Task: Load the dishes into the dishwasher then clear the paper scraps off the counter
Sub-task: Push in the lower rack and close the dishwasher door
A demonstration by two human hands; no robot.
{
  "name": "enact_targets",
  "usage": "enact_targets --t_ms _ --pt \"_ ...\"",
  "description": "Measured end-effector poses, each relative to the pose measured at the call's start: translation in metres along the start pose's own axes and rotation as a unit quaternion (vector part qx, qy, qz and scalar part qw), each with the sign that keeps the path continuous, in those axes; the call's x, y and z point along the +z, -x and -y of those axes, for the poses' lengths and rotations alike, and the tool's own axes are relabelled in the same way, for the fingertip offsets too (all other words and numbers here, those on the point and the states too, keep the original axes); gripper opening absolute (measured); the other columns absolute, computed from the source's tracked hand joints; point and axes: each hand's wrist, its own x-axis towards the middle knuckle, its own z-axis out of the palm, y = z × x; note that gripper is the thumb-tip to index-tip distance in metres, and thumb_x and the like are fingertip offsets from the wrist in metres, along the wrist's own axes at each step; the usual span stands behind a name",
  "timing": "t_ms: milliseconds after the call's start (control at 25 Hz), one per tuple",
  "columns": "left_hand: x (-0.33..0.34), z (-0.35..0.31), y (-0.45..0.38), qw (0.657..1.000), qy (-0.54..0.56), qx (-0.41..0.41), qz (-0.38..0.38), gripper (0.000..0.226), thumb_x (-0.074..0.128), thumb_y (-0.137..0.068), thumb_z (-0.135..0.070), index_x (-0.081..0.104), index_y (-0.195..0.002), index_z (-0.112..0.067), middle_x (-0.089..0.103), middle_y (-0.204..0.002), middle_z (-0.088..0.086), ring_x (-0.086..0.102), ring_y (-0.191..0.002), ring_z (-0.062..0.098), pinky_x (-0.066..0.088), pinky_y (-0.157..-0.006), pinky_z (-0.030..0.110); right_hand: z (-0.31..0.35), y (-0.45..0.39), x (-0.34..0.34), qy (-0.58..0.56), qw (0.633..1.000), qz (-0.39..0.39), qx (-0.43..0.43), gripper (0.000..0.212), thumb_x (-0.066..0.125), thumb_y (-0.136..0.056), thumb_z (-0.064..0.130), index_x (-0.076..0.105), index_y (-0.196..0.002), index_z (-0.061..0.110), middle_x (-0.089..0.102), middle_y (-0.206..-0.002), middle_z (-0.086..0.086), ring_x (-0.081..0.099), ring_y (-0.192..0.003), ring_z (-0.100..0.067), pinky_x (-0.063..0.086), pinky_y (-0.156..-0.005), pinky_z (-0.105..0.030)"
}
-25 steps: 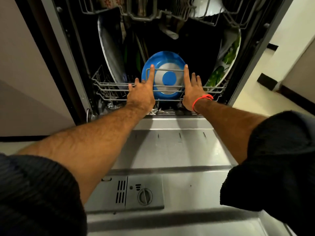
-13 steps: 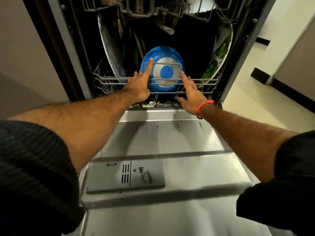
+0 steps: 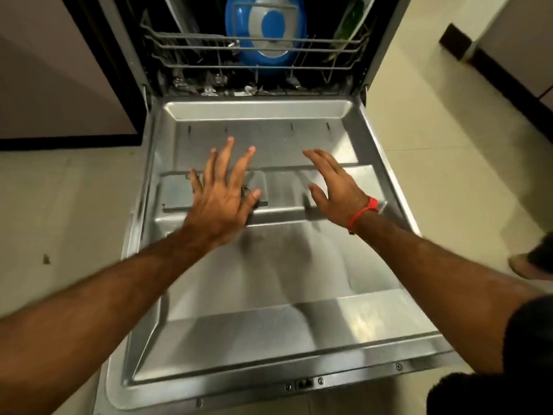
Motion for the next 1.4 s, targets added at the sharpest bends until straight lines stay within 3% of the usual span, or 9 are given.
enact_targets --t_ms 120,240,400,560,640,800,1000,1200,1400 --pt "0.003 -0.012 0.059 0.999 -0.019 0.022 0.043 0.070 0.026 -0.095 -0.069 0.000 -0.156 -0.046 -0.017 -0.167 -0.008 -0.007 -0.155 0.029 0.000 -0.118 0.068 0.002 0.039 0.011 -0.012 0.999 -0.027 -0.041 0.062 0.051 -0.094 0.020 0.031 -0.152 0.016 0.033 -0.155 -0.013 0.028 -0.146 -0.030 0.032 -0.116 -0.050" --pt "-0.011 -0.014 0.111 0.990 -0.086 0.100 0.050 0.076 0.024 -0.092 -0.075 0.003 -0.158 -0.042 -0.015 -0.168 -0.002 -0.008 -0.155 0.028 0.001 -0.117 0.071 0.019 0.086 0.005 -0.006 0.996 -0.050 -0.076 0.061 0.048 -0.098 0.041 0.033 -0.151 0.016 0.035 -0.155 -0.010 0.029 -0.146 -0.026 0.032 -0.117 -0.046" --pt "-0.031 -0.022 0.174 0.983 -0.133 0.117 0.042 0.094 0.031 -0.084 -0.082 0.014 -0.160 -0.030 -0.008 -0.169 0.008 -0.001 -0.155 0.033 0.004 -0.113 0.076 0.058 0.154 -0.018 0.081 0.982 0.040 -0.167 0.081 0.043 -0.091 0.069 0.025 -0.154 0.022 0.026 -0.160 -0.009 0.022 -0.149 -0.028 0.028 -0.117 -0.050" --pt "-0.005 -0.033 0.244 0.966 -0.217 0.108 0.086 0.111 0.034 -0.072 -0.097 0.019 -0.160 -0.030 -0.003 -0.169 0.009 0.007 -0.155 0.035 0.008 -0.110 0.078 0.075 0.214 -0.018 0.194 0.955 0.152 -0.168 0.105 0.037 -0.075 0.090 0.006 -0.156 0.032 0.007 -0.165 -0.007 0.008 -0.152 -0.031 0.023 -0.118 -0.056" --pt "0.014 -0.029 0.267 0.948 -0.276 0.131 0.087 0.112 0.047 -0.069 -0.094 0.023 -0.159 -0.032 0.008 -0.169 0.007 0.020 -0.152 0.036 0.012 -0.109 0.078 0.068 0.234 0.000 0.241 0.941 0.161 -0.177 0.109 0.040 -0.072 0.091 0.000 -0.156 0.035 0.003 -0.165 -0.010 0.006 -0.151 -0.035 0.025 -0.115 -0.061" --pt "0.025 -0.023 0.267 0.938 -0.311 0.143 0.043 0.106 0.075 -0.068 -0.070 0.032 -0.156 -0.029 0.036 -0.160 0.004 0.045 -0.139 0.036 0.022 -0.108 0.075 0.060 0.244 0.032 0.308 0.923 0.151 -0.175 0.122 0.069 -0.063 0.076 0.001 -0.156 0.035 0.016 -0.162 -0.015 0.021 -0.147 -0.041 0.032 -0.108 -0.066" --pt "0.027 -0.023 0.268 0.936 -0.305 0.176 0.004 0.101 0.079 -0.068 -0.066 0.040 -0.150 -0.022 0.048 -0.152 0.001 0.054 -0.129 0.035 0.036 -0.103 0.071 0.059 0.245 0.035 0.308 0.922 0.123 -0.198 0.120 0.074 -0.062 0.071 0.007 -0.156 0.037 0.026 -0.159 -0.012 0.031 -0.143 -0.042 0.036 -0.105 -0.064" --pt "-0.005 -0.030 0.263 0.936 -0.286 0.202 -0.046 0.091 0.071 -0.077 -0.071 0.045 -0.150 -0.022 0.052 -0.150 -0.002 0.060 -0.126 0.030 0.035 -0.103 0.072 0.080 0.234 -0.005 0.277 0.920 0.097 -0.258 0.104 0.068 -0.067 0.071 0.021 -0.153 0.037 0.034 -0.156 -0.006 0.039 -0.137 -0.037 0.043 -0.102 -0.056" --pt "-0.086 -0.059 0.248 0.909 -0.290 0.235 -0.186 0.074 0.062 -0.087 -0.070 0.056 -0.142 -0.020 0.061 -0.140 0.003 0.068 -0.112 0.032 0.037 -0.102 0.070 0.113 0.226 -0.083 0.205 0.933 -0.071 -0.286 0.072 0.068 -0.074 0.069 0.059 -0.135 0.031 0.060 -0.134 0.001 0.060 -0.110 -0.030 0.052 -0.082 -0.046"
